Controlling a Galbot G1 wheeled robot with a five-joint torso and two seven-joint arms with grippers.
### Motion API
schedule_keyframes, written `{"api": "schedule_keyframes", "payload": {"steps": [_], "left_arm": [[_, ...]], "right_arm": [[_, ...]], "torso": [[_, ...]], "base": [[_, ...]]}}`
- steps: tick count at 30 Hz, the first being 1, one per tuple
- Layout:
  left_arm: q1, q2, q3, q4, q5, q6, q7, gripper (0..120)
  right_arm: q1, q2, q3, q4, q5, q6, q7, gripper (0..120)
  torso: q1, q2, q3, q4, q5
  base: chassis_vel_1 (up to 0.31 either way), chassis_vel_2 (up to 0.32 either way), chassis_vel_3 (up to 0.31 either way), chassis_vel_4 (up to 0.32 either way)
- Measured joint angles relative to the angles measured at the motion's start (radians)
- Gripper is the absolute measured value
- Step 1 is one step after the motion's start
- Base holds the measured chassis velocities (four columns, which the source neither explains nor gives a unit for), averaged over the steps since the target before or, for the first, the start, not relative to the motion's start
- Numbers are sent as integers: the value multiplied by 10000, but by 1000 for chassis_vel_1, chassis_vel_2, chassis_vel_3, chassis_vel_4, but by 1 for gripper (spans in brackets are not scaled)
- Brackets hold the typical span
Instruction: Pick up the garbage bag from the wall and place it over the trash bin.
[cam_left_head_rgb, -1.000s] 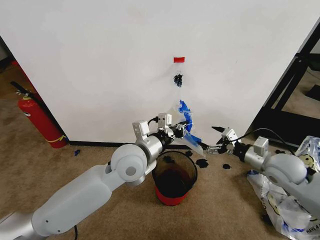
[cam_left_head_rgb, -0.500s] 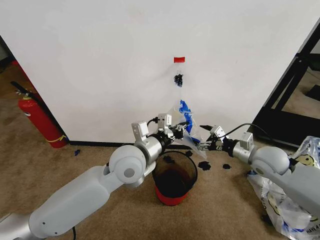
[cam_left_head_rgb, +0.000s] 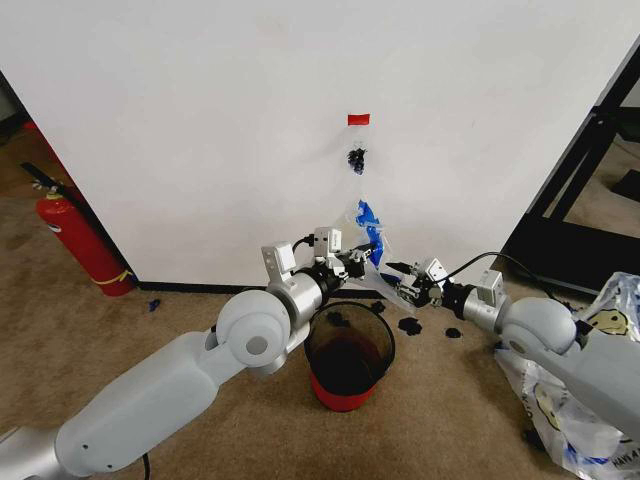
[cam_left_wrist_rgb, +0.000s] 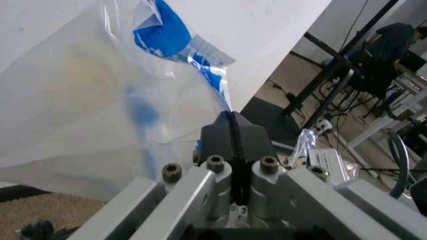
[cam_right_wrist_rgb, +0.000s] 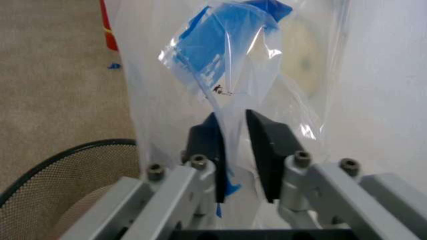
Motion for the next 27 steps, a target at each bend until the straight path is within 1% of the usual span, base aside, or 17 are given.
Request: {"api": "schedule_keyframes", "payload": {"steps": [1, 3, 4, 8, 9, 12, 16, 17, 20, 21, 23, 24, 27], "left_arm": [[0, 3, -2, -3, -1, 0, -1, 0], [13, 9, -13, -16, -1, 0, -5, 0], [22, 15, -21, -19, -2, 0, -6, 0], [99, 63, -73, -75, 10, -9, -7, 0], [99, 63, -73, -75, 10, -9, -7, 0], [233, 119, -155, -162, 36, -19, -7, 0], [481, 205, -319, -327, 91, -49, -5, 0], [481, 205, -319, -327, 91, -49, -5, 0], [714, 221, -486, -475, 243, -76, 13, 0], [746, 221, -500, -490, 281, -78, 21, 0], [1039, 156, -593, -673, 517, -88, 80, 0], [1039, 156, -593, -673, 517, -88, 80, 0], [1336, 238, -619, -919, 583, -88, 80, 0]], "right_arm": [[-31, 0, 17, 6, 44, 7, -3, 12], [-259, 0, 187, 74, 263, 7, -5, 1], [-428, 5, 314, 121, 373, 3, 12, 0], [-1362, 104, 1107, 449, 945, -45, 326, 0], [-1362, 104, 1107, 449, 945, -45, 326, 0], [-2283, 246, 2056, 772, 1303, -38, 587, 0], [-3601, 461, 3437, 1262, 1571, 166, 609, 0], [-3601, 461, 3437, 1262, 1571, 166, 609, 0], [-4398, 735, 4198, 1597, 1669, 317, 542, 0], [-4459, 757, 4250, 1617, 1677, 325, 536, 0], [-5280, 1023, 4913, 1891, 1705, 359, 425, 0], [-5280, 1023, 4913, 1891, 1705, 359, 425, 0], [-6021, 1160, 5400, 2015, 1509, 438, 209, 0]], "torso": [[0, 0, 0, 0, 0], [0, 0, 0, 1, 0], [0, 0, 0, 1, 0], [0, 0, 0, 0, 0], [0, 0, 0, 0, 0], [0, 0, 0, 0, 3], [-1, 0, -1, -2, -2], [-1, 0, -1, -2, -2], [-1, 0, -1, 0, -2], [0, 0, -1, 1, -1], [-1, 0, -1, 0, 0], [-1, 0, -1, 0, 0], [-1, 0, -1, -2, 1]], "base": [[0, 0, 0, 0], [0, 0, 0, 0], [0, 0, 0, 0], [0, 0, 0, 0], [0, 0, 0, 0], [0, 0, 0, 0], [0, 0, 0, 0], [0, 0, 0, 0], [0, 0, 0, 0], [0, 0, 0, 0], [0, 0, 0, 0], [0, 0, 0, 0], [0, 0, 0, 0]]}}
